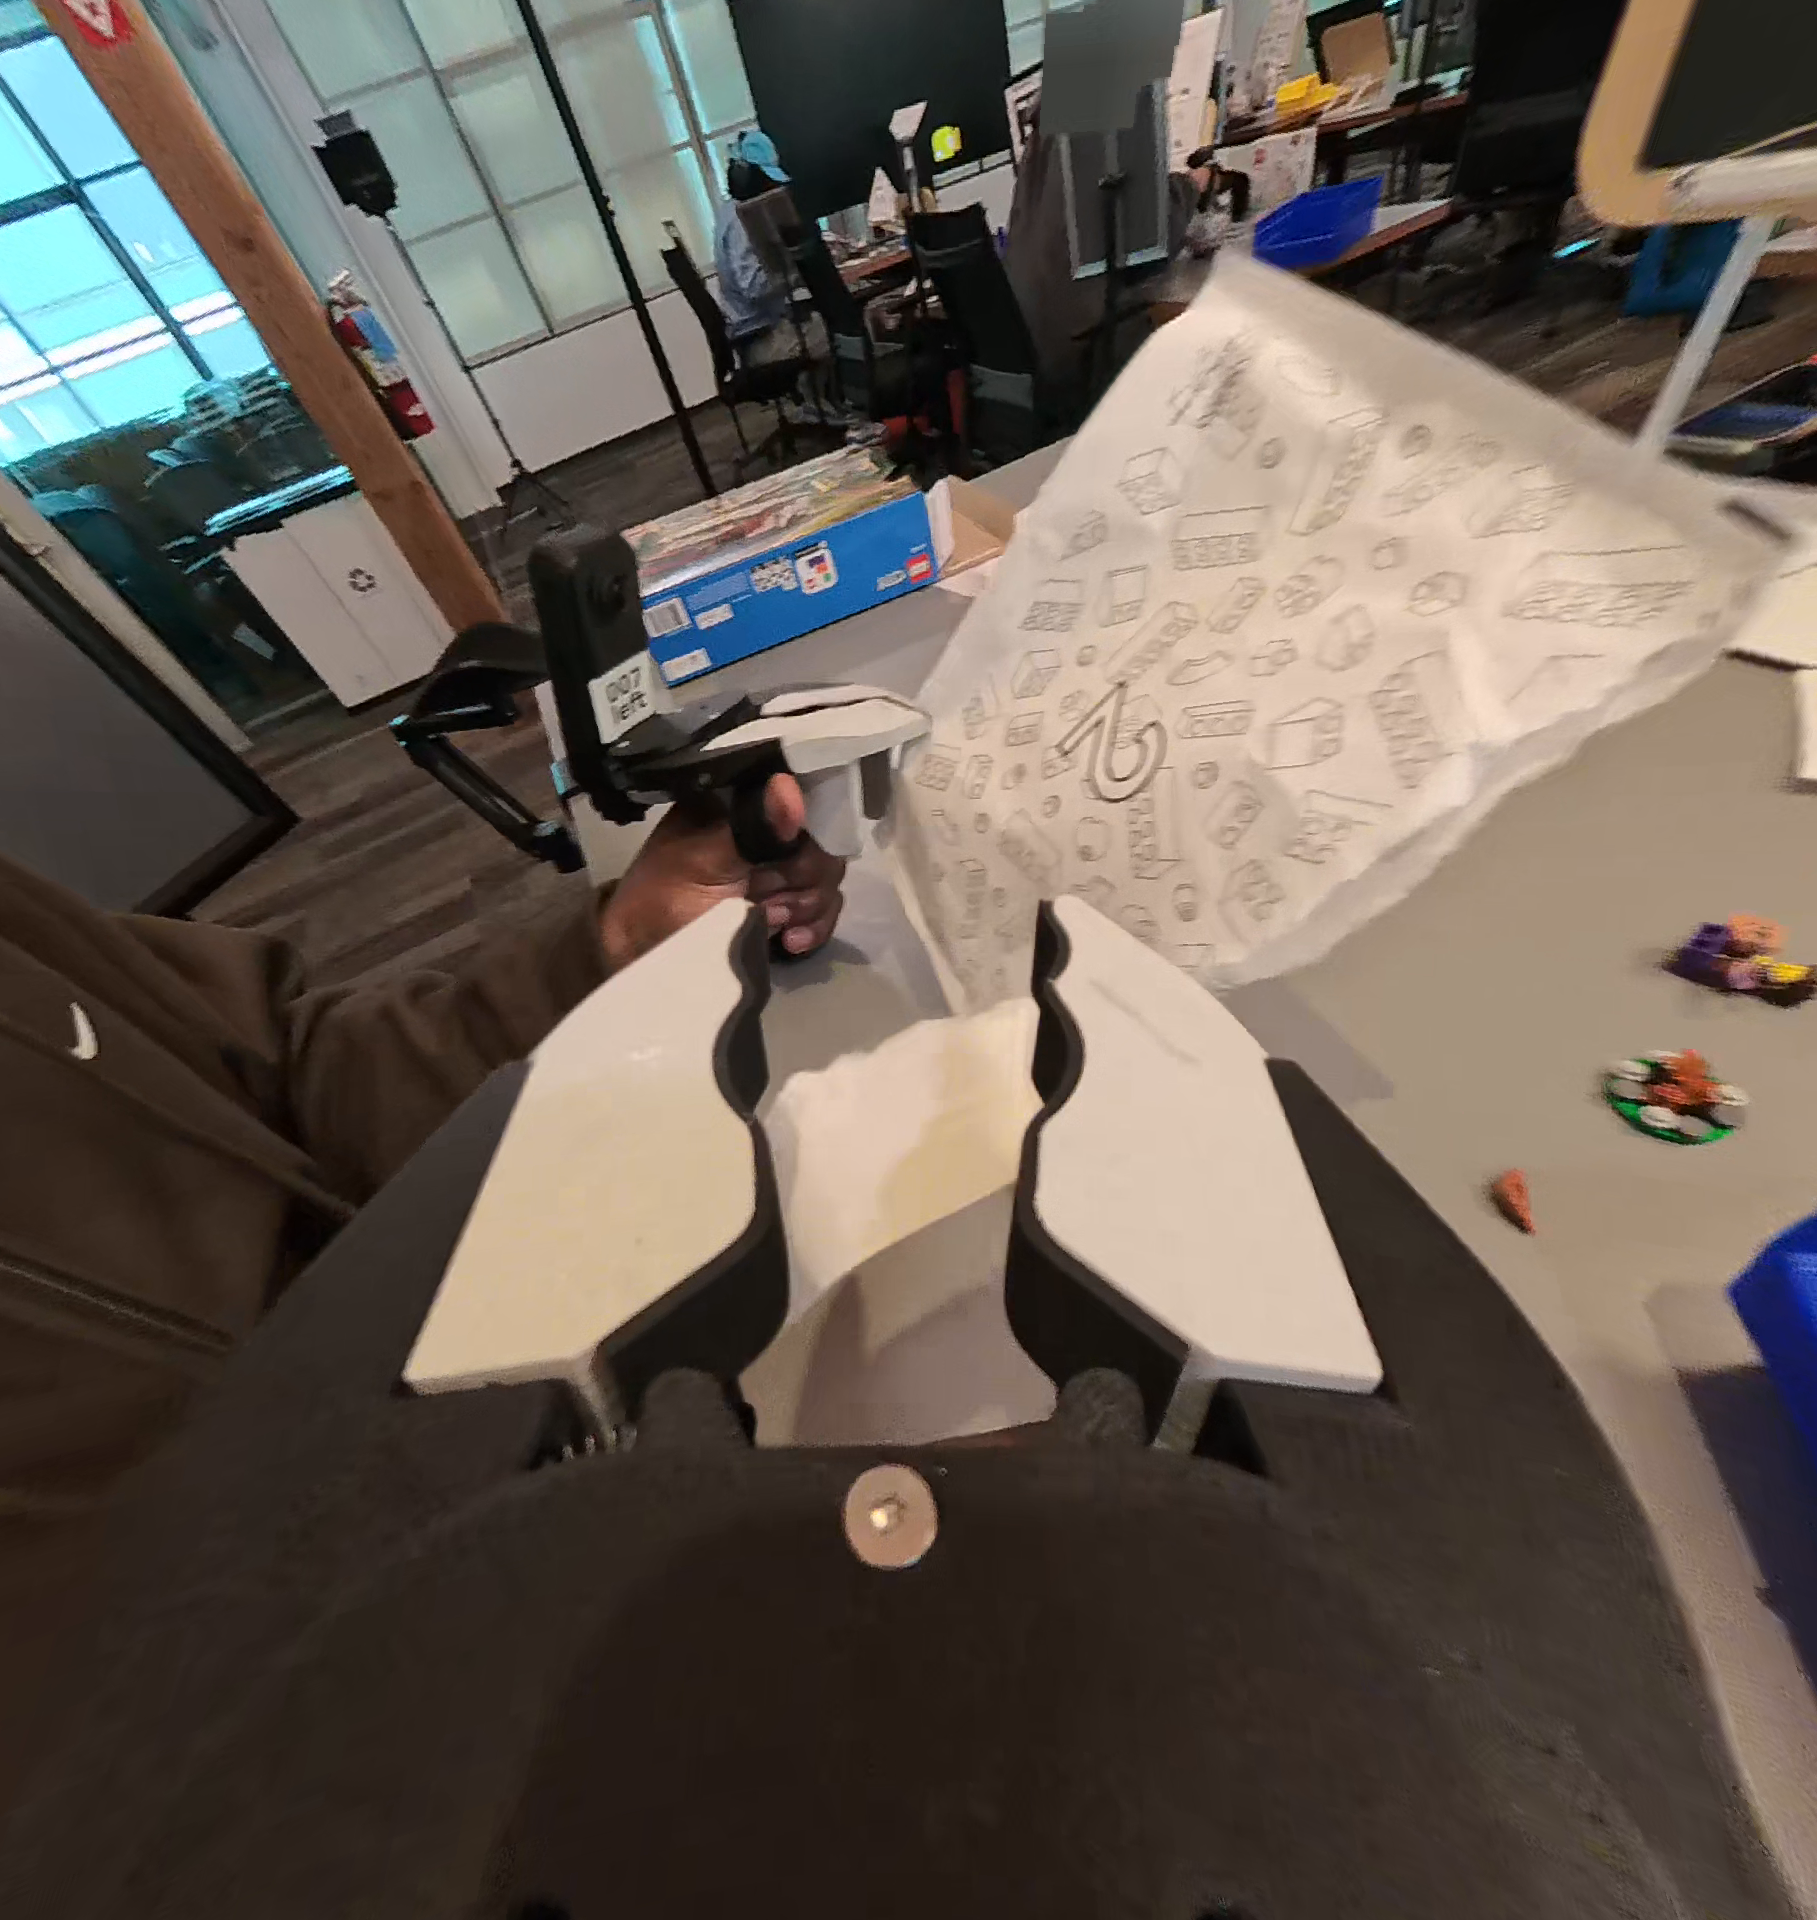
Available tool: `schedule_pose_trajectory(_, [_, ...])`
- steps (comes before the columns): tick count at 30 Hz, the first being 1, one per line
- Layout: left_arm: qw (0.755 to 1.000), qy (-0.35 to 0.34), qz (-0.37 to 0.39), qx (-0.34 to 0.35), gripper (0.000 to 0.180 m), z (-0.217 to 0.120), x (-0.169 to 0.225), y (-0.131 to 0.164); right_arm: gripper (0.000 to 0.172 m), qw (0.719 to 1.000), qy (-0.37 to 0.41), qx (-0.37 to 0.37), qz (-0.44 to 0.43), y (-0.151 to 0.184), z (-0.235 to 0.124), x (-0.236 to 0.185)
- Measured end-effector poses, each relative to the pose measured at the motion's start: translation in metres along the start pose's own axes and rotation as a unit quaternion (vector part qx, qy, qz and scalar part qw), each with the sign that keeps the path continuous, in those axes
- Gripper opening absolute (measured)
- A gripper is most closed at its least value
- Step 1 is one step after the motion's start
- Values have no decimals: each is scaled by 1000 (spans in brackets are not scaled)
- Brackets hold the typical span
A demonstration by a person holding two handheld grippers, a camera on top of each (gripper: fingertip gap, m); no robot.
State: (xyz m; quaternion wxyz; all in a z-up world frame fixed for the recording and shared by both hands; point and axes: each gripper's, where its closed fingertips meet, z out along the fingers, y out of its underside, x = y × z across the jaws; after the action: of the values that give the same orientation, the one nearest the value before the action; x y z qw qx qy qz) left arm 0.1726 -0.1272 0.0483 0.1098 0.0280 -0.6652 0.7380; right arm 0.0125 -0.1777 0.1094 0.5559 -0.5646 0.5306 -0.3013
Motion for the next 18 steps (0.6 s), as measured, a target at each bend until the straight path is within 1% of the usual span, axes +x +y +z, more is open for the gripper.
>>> schedule_pose_trajectory(5, [1000, 10, -16, 11, 0, -3, 0, -3, 45, 998, 34, 48, 20, -25, -30, 37])
schedule_pose_trajectory(8, [999, 22, -23, 21, 0, -4, 2, -5, 43, 996, 52, 44, 54, -24, -34, 72])
schedule_pose_trajectory(10, [999, 27, -28, 26, 0, -5, 3, -7, 42, 996, 39, 23, 75, -13, -22, 82])
schedule_pose_trajectory(12, [999, 28, -31, 32, 0, -7, 3, -8, 42, 997, 18, -5, 79, 2, -2, 80])
schedule_pose_trajectory(14, [998, 28, -32, 36, 0, -8, 2, -10, 42, 997, -5, -18, 78, 13, 18, 72])
schedule_pose_trajectory(18, [998, 28, -33, 39, 0, -9, 2, -10, 38, 996, -39, 9, 81, 15, 41, 57])
